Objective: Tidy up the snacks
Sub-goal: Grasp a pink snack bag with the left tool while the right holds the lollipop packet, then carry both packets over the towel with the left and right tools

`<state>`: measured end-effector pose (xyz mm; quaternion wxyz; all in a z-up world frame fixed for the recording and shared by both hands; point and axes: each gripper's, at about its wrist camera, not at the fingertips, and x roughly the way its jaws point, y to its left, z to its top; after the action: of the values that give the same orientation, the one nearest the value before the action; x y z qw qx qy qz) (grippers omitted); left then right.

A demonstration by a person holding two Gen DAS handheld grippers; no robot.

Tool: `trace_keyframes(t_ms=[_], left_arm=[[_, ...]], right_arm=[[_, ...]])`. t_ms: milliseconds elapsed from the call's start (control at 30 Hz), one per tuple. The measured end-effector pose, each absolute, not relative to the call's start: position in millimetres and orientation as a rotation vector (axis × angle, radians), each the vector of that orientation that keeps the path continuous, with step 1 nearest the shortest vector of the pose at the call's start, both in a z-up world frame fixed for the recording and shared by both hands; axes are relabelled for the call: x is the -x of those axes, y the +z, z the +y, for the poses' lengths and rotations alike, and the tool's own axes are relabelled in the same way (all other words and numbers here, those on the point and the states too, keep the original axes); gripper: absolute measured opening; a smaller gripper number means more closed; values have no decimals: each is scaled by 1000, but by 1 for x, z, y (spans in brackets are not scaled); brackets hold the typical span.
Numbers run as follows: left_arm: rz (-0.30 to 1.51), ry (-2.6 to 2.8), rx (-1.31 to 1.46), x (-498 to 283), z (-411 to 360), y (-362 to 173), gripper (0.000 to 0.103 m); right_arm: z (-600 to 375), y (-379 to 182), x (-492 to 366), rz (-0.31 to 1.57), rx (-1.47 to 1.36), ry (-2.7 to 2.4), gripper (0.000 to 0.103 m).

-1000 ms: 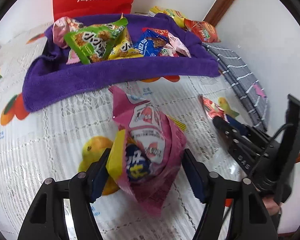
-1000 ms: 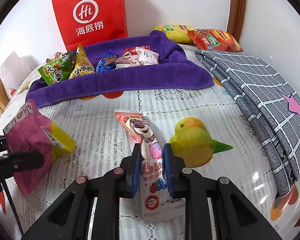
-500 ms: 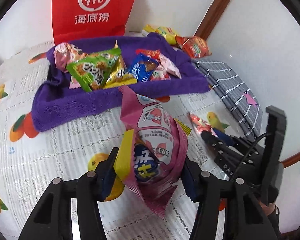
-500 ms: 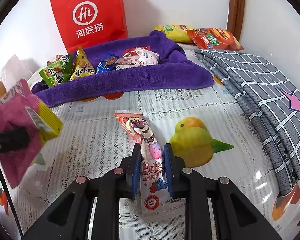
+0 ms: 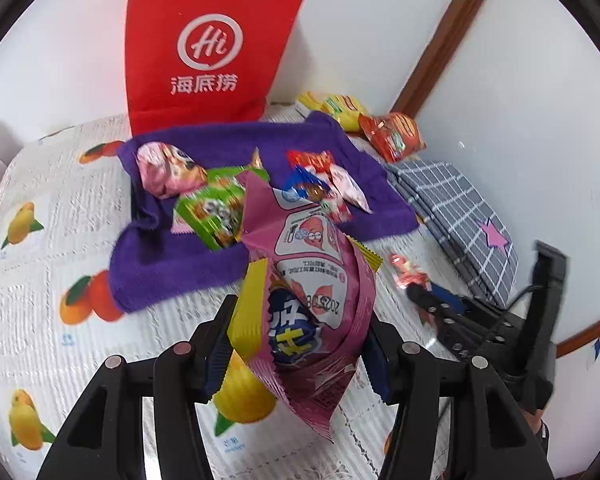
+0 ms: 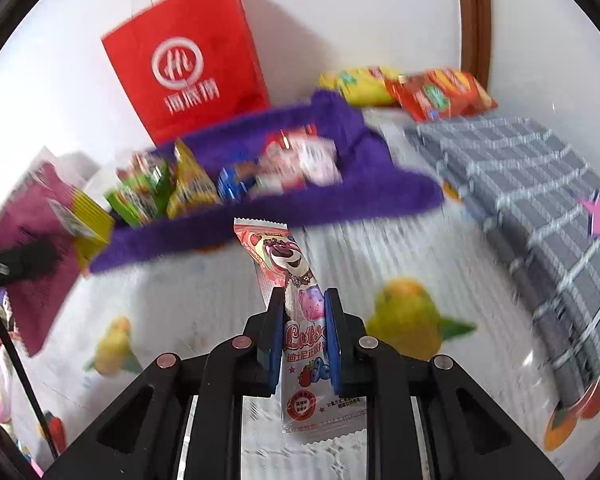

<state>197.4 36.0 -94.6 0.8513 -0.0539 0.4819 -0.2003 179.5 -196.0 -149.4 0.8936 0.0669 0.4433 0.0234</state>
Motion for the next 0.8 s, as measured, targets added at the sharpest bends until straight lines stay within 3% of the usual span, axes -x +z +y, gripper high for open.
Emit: trace_keyframes(t_ms=[333,800], left_arm=[[981,-357,144,-243,49,-74,54],[919,-235,111,-294,55,-60,54]], right_arm=[[-176,-77,-225,782,-64,58,19],[-154,-52,-294,725,-56,101,19]])
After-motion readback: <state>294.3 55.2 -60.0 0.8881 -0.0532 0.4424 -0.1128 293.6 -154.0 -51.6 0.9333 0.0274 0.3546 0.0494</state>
